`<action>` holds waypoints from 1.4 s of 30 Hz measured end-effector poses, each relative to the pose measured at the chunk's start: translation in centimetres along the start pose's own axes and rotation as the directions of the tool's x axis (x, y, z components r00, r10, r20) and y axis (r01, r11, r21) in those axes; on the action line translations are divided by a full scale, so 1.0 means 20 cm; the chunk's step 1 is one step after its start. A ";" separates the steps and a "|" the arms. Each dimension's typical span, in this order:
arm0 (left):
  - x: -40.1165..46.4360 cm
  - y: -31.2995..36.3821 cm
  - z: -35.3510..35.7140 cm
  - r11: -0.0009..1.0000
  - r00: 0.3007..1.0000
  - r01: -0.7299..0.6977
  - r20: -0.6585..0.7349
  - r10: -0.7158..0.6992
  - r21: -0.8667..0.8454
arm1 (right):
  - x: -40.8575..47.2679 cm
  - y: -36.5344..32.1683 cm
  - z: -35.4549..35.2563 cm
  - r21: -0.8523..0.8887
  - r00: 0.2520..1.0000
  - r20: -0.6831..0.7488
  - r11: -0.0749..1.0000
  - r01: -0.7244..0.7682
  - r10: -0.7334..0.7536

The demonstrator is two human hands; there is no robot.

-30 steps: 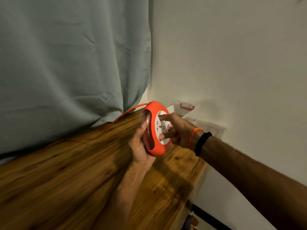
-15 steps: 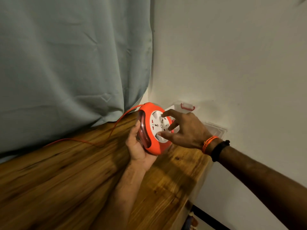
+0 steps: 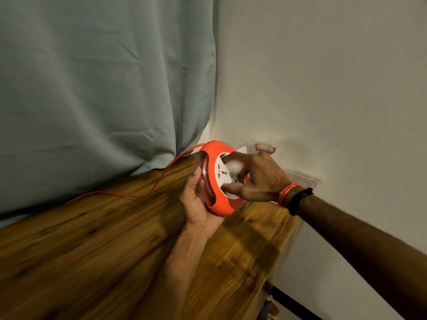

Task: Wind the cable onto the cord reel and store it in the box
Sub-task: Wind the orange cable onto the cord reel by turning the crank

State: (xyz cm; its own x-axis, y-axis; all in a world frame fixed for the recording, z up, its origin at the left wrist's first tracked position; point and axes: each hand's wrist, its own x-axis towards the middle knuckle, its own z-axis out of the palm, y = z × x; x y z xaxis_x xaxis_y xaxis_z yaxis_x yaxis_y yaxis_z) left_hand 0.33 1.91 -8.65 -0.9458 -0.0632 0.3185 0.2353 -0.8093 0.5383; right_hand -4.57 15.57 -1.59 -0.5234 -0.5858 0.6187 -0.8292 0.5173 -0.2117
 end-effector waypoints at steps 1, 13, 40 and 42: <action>0.00 -0.01 0.01 1.000 1.000 -0.013 -0.001 0.013 -0.004 | -0.01 -0.02 0.02 0.047 0.995 -0.044 0.995 -0.093 0.095; -0.02 -0.02 0.07 0.994 0.997 -0.066 -0.044 0.070 0.091 | 0.03 -0.10 -0.01 0.674 0.515 0.634 -0.085 -0.734 0.576; 0.00 -0.02 0.04 0.998 0.997 -0.051 -0.055 0.053 0.041 | -0.01 -0.10 0.06 0.317 0.839 -0.010 0.797 -0.514 0.544; 0.00 -0.02 0.05 0.997 0.997 -0.056 -0.056 0.059 0.044 | 0.01 -0.12 0.07 0.604 0.644 0.224 0.415 -0.680 0.731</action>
State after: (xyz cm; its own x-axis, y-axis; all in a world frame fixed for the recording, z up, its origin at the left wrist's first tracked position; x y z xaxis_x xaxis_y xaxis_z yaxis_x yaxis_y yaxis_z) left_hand 0.49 2.92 -8.10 -0.9415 -0.1434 0.3049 0.2977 -0.7781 0.5531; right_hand -2.95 13.32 -1.96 -0.9875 -0.1386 0.0747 -0.1062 0.2361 -0.9659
